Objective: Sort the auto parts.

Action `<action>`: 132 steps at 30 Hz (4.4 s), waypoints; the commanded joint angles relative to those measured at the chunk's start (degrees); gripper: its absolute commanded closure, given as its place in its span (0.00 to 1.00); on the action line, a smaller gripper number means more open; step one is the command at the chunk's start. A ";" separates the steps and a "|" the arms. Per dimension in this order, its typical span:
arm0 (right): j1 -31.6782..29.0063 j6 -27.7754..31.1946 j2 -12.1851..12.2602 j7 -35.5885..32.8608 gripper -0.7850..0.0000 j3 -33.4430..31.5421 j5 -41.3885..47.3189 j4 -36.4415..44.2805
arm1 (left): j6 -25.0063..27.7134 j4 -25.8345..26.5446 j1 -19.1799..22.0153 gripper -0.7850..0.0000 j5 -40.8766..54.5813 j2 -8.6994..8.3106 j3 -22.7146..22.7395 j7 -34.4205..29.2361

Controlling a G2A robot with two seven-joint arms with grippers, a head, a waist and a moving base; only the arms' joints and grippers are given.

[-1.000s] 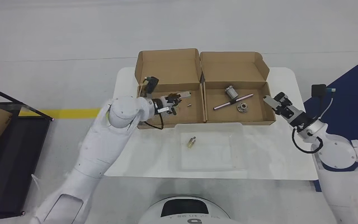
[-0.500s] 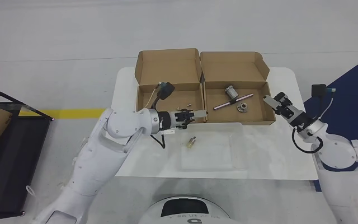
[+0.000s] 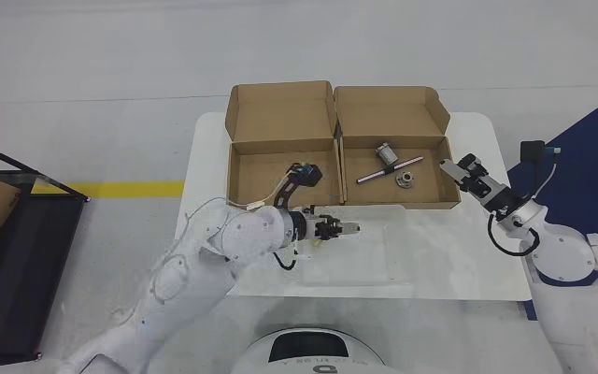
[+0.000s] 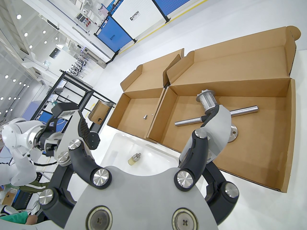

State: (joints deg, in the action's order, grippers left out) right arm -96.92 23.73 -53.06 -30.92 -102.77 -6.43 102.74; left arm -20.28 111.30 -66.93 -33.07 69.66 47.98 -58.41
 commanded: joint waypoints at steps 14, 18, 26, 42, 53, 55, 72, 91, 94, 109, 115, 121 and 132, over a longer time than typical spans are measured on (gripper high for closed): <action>0.00 0.00 0.00 0.00 0.00 0.00 0.00 0.00 | -2.67 -8.30 7.06 0.27 -15.51 3.23 -13.94 -5.24; 0.00 0.00 0.00 0.00 0.00 0.00 0.00 0.00 | -2.73 -12.48 9.10 0.32 -16.08 4.54 -16.26 -5.91; 0.00 0.00 0.00 0.00 0.00 0.00 0.00 0.00 | -3.30 -20.53 12.51 0.22 -18.93 7.15 -19.95 -5.68; 0.00 0.00 0.00 0.00 0.00 0.00 0.00 0.00 | -3.96 -30.44 14.73 0.41 -19.61 11.23 -22.48 -5.27; 0.00 0.00 0.00 0.00 0.00 0.00 0.00 0.00 | -5.45 -36.02 16.05 0.67 -20.68 14.09 -23.20 -3.91; 0.00 0.00 0.00 0.00 0.00 0.00 0.00 0.00 | -5.49 -36.55 16.16 0.88 -20.81 14.40 -23.18 -3.97; 0.00 0.00 0.00 0.00 0.00 0.00 0.00 0.00 | -2.33 -23.92 11.20 1.00 -13.83 12.53 -10.39 -3.42; 0.00 0.00 0.00 0.00 0.00 0.00 0.00 0.00 | 4.04 -22.52 2.83 1.00 37.65 9.78 20.10 -1.87; 0.00 0.00 0.00 0.00 0.00 0.00 0.00 0.00 | 4.04 -22.52 2.83 1.00 37.65 9.78 20.10 -1.87; 0.00 0.00 0.00 0.00 0.00 0.00 0.00 0.00 | -2.08 -23.41 3.16 1.00 43.57 9.95 20.98 1.10; 0.00 0.00 0.00 0.00 0.00 0.00 0.00 0.00 | -26.15 -29.51 6.46 1.00 59.94 10.74 21.32 0.56; 0.00 0.00 0.00 0.00 0.00 0.00 0.00 0.00 | -37.72 -39.01 10.79 1.00 94.90 10.76 11.53 12.12; 0.00 0.00 0.00 0.00 0.00 0.00 0.00 0.00 | -37.72 -45.78 21.21 1.00 128.36 4.77 -6.14 12.68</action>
State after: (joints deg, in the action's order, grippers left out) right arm -96.92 23.73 -53.06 -30.92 -102.77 -6.43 102.73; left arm -58.00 65.65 -45.99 93.67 74.66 42.11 -45.94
